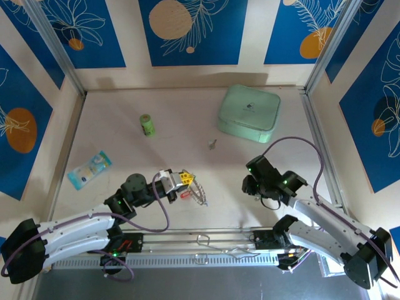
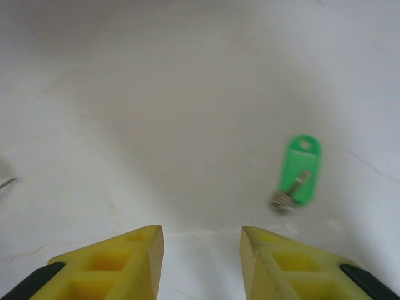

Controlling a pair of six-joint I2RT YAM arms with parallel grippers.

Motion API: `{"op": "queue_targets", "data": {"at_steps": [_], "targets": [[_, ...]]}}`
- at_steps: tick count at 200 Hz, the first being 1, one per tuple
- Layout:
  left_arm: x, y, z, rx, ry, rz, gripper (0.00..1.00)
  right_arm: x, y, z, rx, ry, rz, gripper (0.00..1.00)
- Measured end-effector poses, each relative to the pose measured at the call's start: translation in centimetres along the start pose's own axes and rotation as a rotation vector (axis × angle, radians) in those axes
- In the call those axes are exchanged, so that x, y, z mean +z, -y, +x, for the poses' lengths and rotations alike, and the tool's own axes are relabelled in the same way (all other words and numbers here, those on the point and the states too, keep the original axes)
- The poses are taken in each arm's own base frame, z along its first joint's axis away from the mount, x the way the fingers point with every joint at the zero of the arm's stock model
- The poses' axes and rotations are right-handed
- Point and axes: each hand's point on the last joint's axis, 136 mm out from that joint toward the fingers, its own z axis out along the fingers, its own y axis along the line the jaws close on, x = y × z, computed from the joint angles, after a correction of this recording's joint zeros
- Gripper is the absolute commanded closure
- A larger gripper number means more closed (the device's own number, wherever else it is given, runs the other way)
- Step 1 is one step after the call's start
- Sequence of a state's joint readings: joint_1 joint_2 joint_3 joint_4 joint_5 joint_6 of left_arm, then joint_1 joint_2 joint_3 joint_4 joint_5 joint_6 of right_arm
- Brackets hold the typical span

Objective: Put the keys on the keyring

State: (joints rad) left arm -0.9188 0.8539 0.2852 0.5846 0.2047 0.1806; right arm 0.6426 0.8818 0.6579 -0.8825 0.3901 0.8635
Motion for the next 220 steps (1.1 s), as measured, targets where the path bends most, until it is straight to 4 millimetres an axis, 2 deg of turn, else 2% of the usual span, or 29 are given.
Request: {"op": "queue_targets", "data": {"at_steps": [34,73,115,158,193,220], "targets": [[0.0,-0.1,0.0,0.0,-0.002,-0.009,1.0,0.6,2.9,1.2,0.13,-0.066,0.146,0.58],[0.0,-0.3,0.0,0.001,-0.002,-0.016,1.0,0.9,4.3,1.9,0.213,-0.105,0.225,0.51],[-0.1,-0.4,0.1,-0.003,-0.004,-0.023,1.0,1.5,4.5,2.1,0.235,-0.128,0.246,0.49],[0.1,-0.4,0.3,-0.018,-0.006,-0.022,1.0,3.2,4.3,2.6,0.211,-0.187,0.288,0.51],[0.2,-0.4,0.4,-0.024,-0.008,-0.021,1.0,4.3,4.1,2.5,0.228,-0.215,0.295,0.47],[0.3,-0.4,0.4,-0.026,-0.006,-0.022,1.0,5.0,3.9,2.2,0.246,-0.219,0.29,0.48]]}}
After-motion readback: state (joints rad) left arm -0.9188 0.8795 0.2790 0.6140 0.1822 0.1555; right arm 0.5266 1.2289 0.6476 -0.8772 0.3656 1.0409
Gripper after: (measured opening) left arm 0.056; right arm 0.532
